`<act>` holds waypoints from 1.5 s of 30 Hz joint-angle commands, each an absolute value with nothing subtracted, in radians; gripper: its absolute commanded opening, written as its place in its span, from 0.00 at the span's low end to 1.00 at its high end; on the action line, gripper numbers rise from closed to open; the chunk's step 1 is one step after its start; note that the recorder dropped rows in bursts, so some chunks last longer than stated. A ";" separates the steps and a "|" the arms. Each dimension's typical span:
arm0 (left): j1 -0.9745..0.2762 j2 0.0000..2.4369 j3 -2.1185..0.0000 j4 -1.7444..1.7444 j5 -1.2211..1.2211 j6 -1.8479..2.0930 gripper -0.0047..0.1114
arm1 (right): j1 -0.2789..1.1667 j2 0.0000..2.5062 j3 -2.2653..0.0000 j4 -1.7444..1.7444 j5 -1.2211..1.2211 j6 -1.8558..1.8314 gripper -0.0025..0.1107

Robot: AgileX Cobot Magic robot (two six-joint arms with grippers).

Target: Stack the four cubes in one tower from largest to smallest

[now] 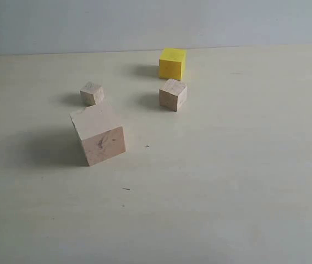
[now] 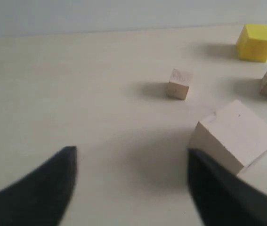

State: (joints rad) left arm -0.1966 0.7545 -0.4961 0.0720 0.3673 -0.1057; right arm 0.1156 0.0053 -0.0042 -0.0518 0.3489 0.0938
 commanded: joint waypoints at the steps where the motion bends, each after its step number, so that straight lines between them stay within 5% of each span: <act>1: -0.202 0.882 -0.504 0.066 0.369 -0.112 0.94 | 0.116 0.000 0.000 -0.052 0.333 0.097 0.02; 10: -0.211 1.268 -0.822 -0.463 0.705 0.479 0.93 | 0.116 0.000 0.000 -0.052 0.333 0.097 0.02; 21: -0.421 1.588 -1.204 -0.277 0.902 0.515 0.93 | 0.116 0.000 0.000 -0.052 0.333 0.097 0.02; 45: -0.442 1.811 -1.481 -0.239 1.010 0.557 0.93 | 0.116 0.000 0.000 -0.052 0.333 0.097 0.02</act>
